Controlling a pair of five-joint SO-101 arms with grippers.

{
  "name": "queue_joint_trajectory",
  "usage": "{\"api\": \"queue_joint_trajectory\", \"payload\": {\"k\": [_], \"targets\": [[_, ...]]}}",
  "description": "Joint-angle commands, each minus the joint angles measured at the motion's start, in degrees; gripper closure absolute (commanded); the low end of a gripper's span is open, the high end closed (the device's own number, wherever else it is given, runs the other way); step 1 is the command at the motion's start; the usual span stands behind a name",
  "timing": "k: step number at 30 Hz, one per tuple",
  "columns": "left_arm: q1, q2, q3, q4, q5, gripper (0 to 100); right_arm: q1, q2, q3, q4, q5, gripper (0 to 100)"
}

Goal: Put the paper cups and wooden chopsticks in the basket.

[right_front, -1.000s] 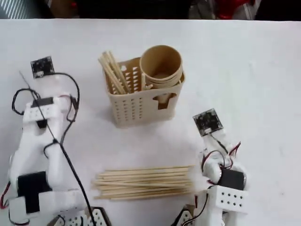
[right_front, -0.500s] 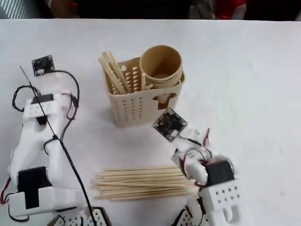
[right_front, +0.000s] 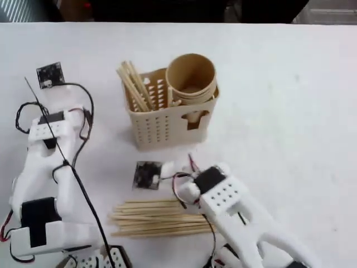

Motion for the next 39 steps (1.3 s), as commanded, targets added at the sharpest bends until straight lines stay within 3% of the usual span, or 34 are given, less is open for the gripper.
{"api": "queue_joint_trajectory", "payload": {"k": [1,7,18,20,23,28,30,35,39], "targets": [[0.6,-0.5,-0.5,-1.1,-0.7,88,-0.6,4.4,-1.9,-2.8,2.9,85.0],[0.6,-0.7,-0.5,-1.1,-0.7,88,-0.1,6.3,3.6,-8.7,2.6,85.3],[0.5,-0.7,-0.5,-1.0,-0.8,88,9.7,6.0,3.8,-15.3,2.5,85.4],[0.5,-0.7,-0.5,-1.1,-0.8,88,10.4,4.8,0.4,-9.0,2.7,85.4],[0.5,-0.7,-0.5,-1.1,-0.8,88,5.8,-0.7,-3.5,3.6,2.9,85.4],[0.5,-0.7,-0.6,-1.1,-0.8,88,-5.0,-12.8,1.9,12.5,3.3,87.1],[0.5,-0.7,-0.7,-1.1,-0.8,88,-6.3,-15.5,3.4,16.7,7.2,90.7],[0.3,-0.7,-0.8,-1.1,-0.8,88,-3.5,-11.8,4.0,19.2,17.0,90.6],[0.2,-0.7,-0.9,-1.1,-0.7,88,-3.5,-2.4,4.5,15.0,18.8,89.9]]}}
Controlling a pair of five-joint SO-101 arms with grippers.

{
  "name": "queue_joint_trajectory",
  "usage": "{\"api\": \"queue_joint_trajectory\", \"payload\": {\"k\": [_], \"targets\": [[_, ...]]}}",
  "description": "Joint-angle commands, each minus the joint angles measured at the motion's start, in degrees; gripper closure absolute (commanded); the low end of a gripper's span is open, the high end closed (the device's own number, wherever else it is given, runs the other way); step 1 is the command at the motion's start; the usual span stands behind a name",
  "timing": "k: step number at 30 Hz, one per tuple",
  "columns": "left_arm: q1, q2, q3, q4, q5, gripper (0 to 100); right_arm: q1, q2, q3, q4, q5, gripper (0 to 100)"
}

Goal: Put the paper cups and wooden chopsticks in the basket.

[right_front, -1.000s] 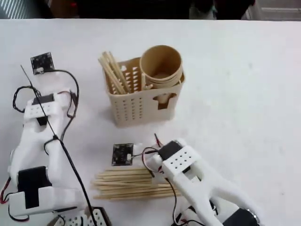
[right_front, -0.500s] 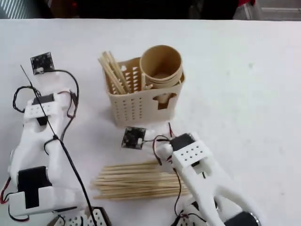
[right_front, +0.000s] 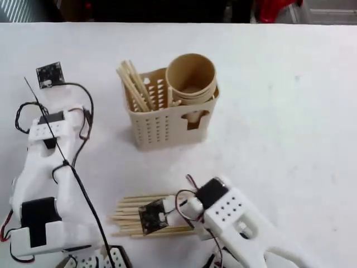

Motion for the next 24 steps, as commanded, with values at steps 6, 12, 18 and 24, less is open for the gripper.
{"api": "queue_joint_trajectory", "payload": {"k": [6,12,18,24], "targets": [[0.2,-0.7,-0.9,-1.1,-0.7,88,1.1,20.8,-0.1,-12.8,0.5,90.0],[0.2,-0.7,-0.9,-1.1,-0.7,88,2.2,29.1,-3.5,-19.4,-4.4,90.0],[0.1,-0.7,-0.9,-1.0,-0.8,88,11.7,29.8,-13.4,-19.0,-5.9,90.1],[0.1,-0.7,-0.9,-1.1,-0.8,88,18.3,29.8,-22.1,-19.4,-6.0,90.1]]}}
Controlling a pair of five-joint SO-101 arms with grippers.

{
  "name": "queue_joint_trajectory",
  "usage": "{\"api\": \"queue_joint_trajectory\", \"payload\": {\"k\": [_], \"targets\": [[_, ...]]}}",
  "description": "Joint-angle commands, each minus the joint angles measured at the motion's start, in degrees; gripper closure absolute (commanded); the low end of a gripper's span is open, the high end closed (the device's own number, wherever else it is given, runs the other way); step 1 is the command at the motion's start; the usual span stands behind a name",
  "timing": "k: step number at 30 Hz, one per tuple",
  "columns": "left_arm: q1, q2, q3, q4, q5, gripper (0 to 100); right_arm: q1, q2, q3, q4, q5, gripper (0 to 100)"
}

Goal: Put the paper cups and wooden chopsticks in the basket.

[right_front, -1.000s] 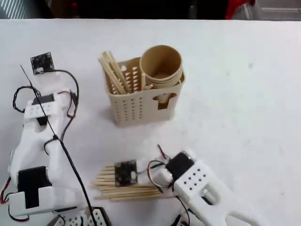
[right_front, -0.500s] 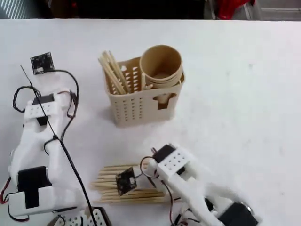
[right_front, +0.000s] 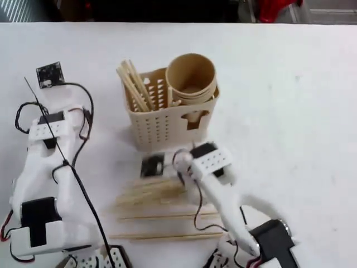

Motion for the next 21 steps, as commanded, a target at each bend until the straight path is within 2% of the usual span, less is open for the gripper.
{"api": "queue_joint_trajectory", "payload": {"k": [1,5,8,15,21], "targets": [[0.1,-0.7,-0.9,-1.1,-0.8,88,3.1,0.0,-6.0,-0.8,-0.4,90.1],[0.1,-0.7,-0.9,-1.1,-0.8,88,2.7,-3.4,-6.0,2.6,-2.2,90.7],[0.1,-0.7,-1.0,-1.1,-0.8,88,-0.7,-11.9,-1.7,7.3,-1.2,96.1],[0.1,-0.7,-1.0,-1.1,-0.8,88,-16.0,-32.7,19.5,9.7,9.7,95.1],[0.1,-0.7,-1.0,-1.1,-0.8,88,-18.3,-36.3,20.2,17.7,12.4,95.4]]}}
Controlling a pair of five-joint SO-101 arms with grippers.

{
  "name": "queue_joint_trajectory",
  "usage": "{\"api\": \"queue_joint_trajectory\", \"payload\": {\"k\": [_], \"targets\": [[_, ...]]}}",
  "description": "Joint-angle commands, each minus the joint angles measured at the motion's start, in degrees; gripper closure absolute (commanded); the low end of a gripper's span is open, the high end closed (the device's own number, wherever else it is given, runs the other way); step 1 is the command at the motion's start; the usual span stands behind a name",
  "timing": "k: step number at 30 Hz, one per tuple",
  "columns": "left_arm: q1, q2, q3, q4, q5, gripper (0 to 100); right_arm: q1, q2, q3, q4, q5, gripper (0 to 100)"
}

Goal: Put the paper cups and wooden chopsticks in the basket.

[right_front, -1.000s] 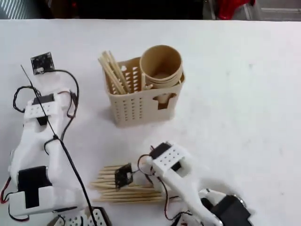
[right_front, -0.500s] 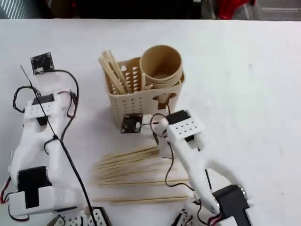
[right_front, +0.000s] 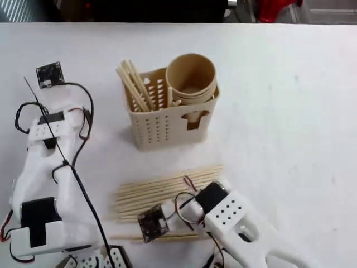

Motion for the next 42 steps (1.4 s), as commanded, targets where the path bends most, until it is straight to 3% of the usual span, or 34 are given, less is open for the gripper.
{"api": "queue_joint_trajectory", "payload": {"k": [1,6,18,22,29,33,40,42], "targets": [[0.1,-0.7,-1.0,-1.0,-0.8,88,-1.9,-1.1,0.6,3.1,2.9,95.4],[0.1,-0.7,-1.0,-1.0,-0.9,88,-3.2,5.8,0.6,2.2,8.1,95.4],[0.1,-0.7,-1.0,-1.1,-0.9,88,-6.8,28.7,-1.1,-10.8,7.4,95.2],[0.1,-0.7,-1.1,-1.1,-0.9,88,-3.8,29.2,-5.0,-11.4,1.7,95.2],[0.1,-0.7,-1.1,-1.1,-0.9,88,8.3,28.9,-14.1,-11.2,1.1,95.0],[0.6,-0.6,-1.0,-1.1,-0.9,88,14.0,28.9,-23.6,-8.9,-6.1,95.0],[-1.3,-1.7,-1.0,-1.0,-0.9,88,13.8,27.6,-32.0,-3.2,-17.9,95.4],[-1.7,-2.1,-0.6,-0.9,-0.9,88,12.4,24.9,-30.6,-2.5,-18.2,95.4]]}}
